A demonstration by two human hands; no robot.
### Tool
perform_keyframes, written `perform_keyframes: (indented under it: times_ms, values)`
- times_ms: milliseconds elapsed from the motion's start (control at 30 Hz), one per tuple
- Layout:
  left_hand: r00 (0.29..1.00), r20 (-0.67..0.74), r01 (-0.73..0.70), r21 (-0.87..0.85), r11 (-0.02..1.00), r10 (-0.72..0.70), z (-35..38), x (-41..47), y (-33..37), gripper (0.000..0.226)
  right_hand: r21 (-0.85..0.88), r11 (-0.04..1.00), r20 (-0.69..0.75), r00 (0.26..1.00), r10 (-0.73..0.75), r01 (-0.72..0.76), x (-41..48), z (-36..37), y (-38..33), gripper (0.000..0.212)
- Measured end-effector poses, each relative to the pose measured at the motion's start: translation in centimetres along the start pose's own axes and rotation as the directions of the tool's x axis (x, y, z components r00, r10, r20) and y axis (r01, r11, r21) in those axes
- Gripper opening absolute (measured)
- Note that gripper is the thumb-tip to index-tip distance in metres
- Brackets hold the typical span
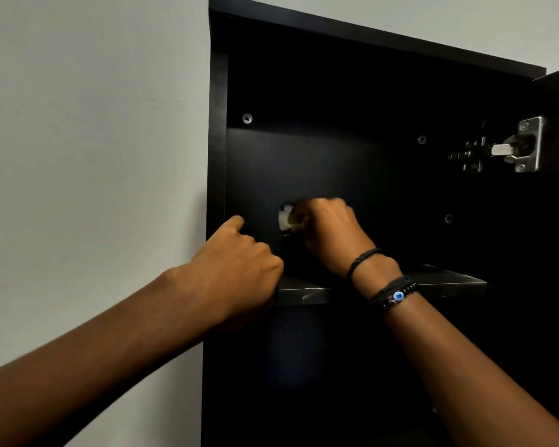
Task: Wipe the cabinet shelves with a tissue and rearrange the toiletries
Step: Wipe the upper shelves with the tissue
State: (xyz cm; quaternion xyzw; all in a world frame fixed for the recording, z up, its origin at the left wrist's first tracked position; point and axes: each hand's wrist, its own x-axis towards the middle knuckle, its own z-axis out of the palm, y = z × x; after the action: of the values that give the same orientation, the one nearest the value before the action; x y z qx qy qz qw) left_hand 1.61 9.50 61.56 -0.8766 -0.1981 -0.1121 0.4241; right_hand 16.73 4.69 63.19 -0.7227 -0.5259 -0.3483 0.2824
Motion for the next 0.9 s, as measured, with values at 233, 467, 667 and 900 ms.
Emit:
perform_keyframes:
  times_ms: [233, 467, 667, 900]
  values:
    - [0.999, -0.033, 0.011, -0.01, 1.0, -0.011, 0.0, 0.1, 0.0, 0.028, -0.023, 0.997, 0.375, 0.925, -0.056, 0.07, -0.1, 0.2, 0.2, 0.025]
    - [0.999, -0.043, 0.024, -0.024, 0.999, -0.025, -0.1, -0.1, 0.1, 0.03, -0.033, 0.998, 0.207, 0.977, 0.055, -0.049, 0.1, -0.3, 1.4, 0.02]
    - [0.998, -0.05, 0.022, -0.005, 1.0, -0.023, -0.3, -0.2, 0.2, 0.037, 0.181, 0.982, 0.442, 0.889, -0.123, 0.046, -1.8, -1.5, 1.2, 0.027]
    - [0.998, -0.031, 0.062, -0.026, 0.998, -0.063, -0.5, 0.2, 0.6, 0.036, 0.188, 0.954, -0.008, 0.971, -0.238, 0.235, -8.9, -2.2, 1.1, 0.02]
